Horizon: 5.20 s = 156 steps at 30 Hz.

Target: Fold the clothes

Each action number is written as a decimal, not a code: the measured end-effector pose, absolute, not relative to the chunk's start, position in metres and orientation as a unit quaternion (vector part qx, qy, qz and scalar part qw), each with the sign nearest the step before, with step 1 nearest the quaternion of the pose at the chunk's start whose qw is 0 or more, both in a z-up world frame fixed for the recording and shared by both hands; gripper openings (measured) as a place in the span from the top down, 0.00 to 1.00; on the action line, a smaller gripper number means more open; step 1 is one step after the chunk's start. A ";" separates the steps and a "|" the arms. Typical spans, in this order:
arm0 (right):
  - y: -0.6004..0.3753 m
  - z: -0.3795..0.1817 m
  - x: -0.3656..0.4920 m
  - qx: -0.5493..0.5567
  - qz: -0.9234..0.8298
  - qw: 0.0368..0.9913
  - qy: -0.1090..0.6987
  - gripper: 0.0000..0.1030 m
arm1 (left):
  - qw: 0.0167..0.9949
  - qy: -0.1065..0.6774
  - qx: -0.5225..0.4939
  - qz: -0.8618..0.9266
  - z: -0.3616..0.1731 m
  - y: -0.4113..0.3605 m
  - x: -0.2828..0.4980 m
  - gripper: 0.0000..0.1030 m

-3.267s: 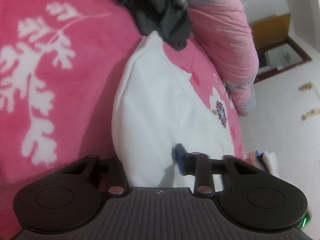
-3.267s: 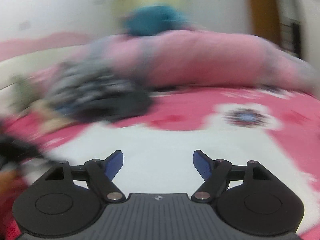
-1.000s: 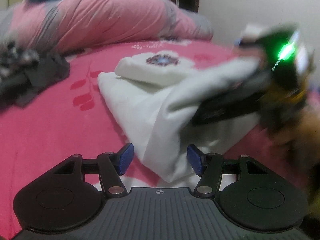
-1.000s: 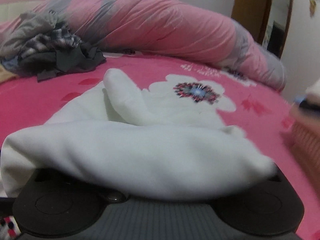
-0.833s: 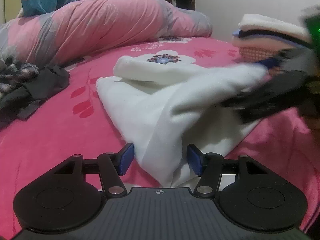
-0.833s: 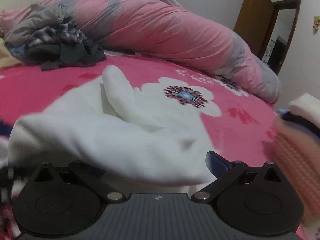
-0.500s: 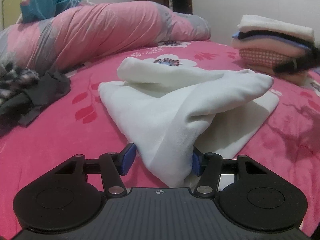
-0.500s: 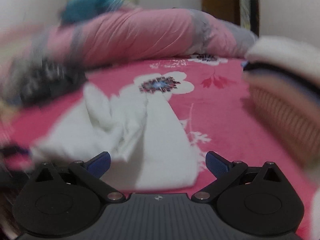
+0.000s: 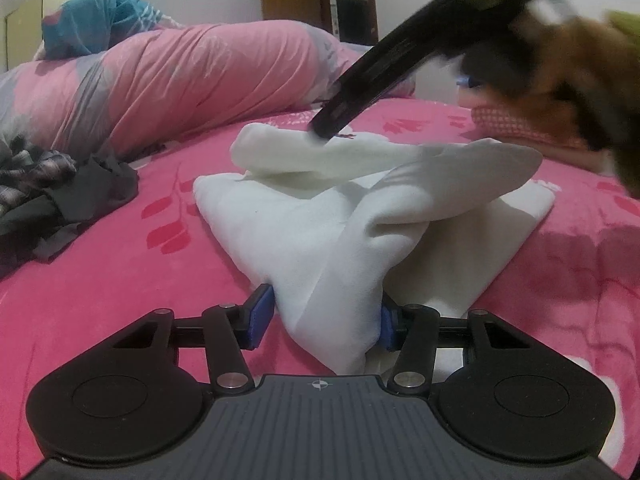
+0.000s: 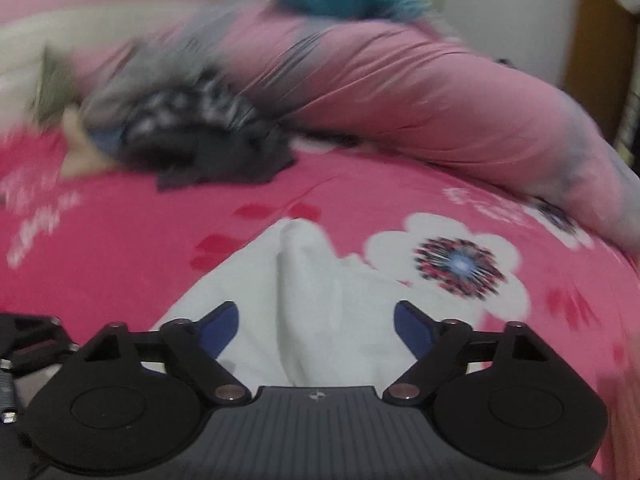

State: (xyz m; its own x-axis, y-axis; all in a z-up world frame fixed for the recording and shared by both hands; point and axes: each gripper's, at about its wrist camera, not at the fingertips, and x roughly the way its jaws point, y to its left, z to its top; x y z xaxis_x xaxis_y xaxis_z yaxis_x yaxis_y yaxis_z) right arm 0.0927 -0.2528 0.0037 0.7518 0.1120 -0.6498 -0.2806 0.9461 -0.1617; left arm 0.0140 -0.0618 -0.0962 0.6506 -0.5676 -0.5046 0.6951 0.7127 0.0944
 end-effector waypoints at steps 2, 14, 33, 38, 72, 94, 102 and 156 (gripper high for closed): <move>-0.247 -0.008 0.114 -0.136 0.112 0.913 0.367 0.61 | 0.897 0.225 0.138 -0.354 -0.097 -0.061 0.014 0.50; -0.432 -0.064 0.124 0.354 -0.015 0.857 0.374 0.90 | 0.895 0.229 0.124 -0.361 -0.100 -0.059 0.018 0.50; -0.415 -0.060 0.112 0.343 0.085 0.827 0.438 0.36 | 0.899 0.216 0.155 -0.347 -0.102 -0.067 0.011 0.49; -0.391 -0.058 0.126 0.281 0.096 0.849 0.436 0.50 | 0.900 0.204 0.192 -0.333 -0.100 -0.076 0.004 0.49; -0.476 -0.047 0.066 0.262 0.019 0.907 0.328 0.50 | 0.838 0.214 0.359 -0.351 -0.079 -0.143 -0.001 0.43; -0.341 -0.053 -0.049 -0.108 0.025 0.939 0.324 0.44 | 0.880 0.219 0.294 -0.301 -0.077 -0.107 -0.010 0.42; -0.322 -0.040 -0.070 -0.247 0.002 0.927 0.282 0.84 | 0.875 0.207 0.313 -0.305 -0.079 -0.105 -0.015 0.45; -0.376 -0.027 -0.052 0.032 -0.075 0.950 0.301 0.94 | 0.890 0.168 0.186 -0.380 -0.066 -0.076 -0.006 0.43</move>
State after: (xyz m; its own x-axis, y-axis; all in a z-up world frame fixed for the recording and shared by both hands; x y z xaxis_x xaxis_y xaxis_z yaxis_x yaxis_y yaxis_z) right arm -0.0518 -0.3761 -0.0274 0.8074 -0.1227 -0.5771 0.1611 0.9868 0.0156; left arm -0.0062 -0.0759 -0.0655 0.6541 -0.6149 -0.4406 0.7398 0.6415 0.2031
